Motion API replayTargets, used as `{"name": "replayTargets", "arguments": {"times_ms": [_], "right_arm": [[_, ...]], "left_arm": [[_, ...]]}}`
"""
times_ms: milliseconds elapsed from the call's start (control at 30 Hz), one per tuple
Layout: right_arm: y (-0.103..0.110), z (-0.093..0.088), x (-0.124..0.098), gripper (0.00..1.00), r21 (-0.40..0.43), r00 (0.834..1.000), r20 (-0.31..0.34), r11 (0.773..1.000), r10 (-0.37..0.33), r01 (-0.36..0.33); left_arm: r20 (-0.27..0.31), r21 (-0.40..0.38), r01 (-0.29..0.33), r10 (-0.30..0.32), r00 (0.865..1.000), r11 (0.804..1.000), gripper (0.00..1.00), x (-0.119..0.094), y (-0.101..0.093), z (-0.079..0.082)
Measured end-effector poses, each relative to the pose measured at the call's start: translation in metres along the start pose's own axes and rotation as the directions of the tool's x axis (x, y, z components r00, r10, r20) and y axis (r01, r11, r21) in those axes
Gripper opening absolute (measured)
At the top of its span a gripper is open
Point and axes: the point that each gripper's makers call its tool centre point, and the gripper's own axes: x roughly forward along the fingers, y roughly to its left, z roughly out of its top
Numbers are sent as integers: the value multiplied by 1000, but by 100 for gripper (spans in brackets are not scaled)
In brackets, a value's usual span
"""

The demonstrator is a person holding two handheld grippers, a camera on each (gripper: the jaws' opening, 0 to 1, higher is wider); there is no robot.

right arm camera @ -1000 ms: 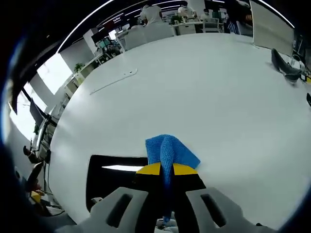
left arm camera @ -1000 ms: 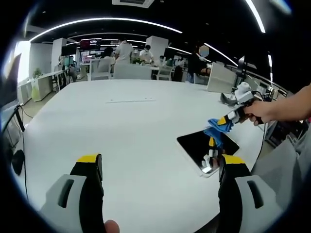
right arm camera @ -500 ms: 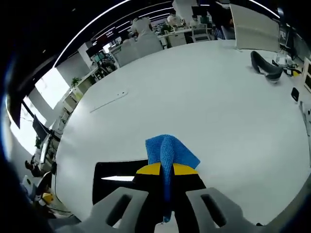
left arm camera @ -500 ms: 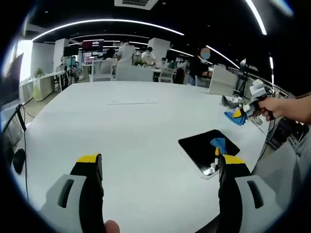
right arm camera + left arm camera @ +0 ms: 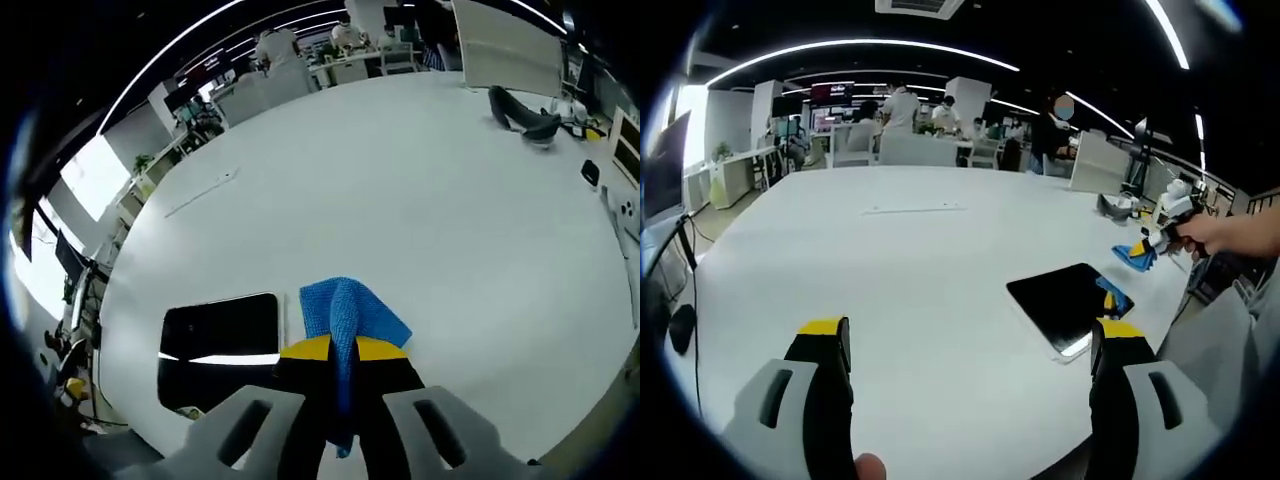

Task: Wipe the mirror surface with the cleaning cloth until all visible marks leave the cleaned area.

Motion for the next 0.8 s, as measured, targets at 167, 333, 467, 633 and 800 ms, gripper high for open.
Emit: {"name": "replayTargets", "arguments": {"times_ms": [167, 333, 467, 633, 800], "right_arm": [[2, -5, 13, 2, -21, 1000, -1, 1000, -16, 16], [4, -14, 27, 2, -44, 999, -46, 999, -25, 23], [3, -19, 32, 2, -56, 997, -71, 998, -34, 30], [2, -19, 31, 2, -80, 996, -87, 997, -21, 14], [2, -19, 31, 2, -88, 995, -100, 996, -16, 7]], "left_arm": [[-7, 4, -3, 3, 1000, 1000, 99, -4, 0, -2], [-9, 6, -9, 9, 1000, 1000, 99, -6, 1, -4], [-7, 8, -13, 13, 1000, 1000, 99, -8, 2, -3], [-8, 4, -20, 21, 1000, 1000, 99, -10, 2, -4], [-10, 3, -23, 23, 1000, 1000, 99, -10, 0, -5]]}}
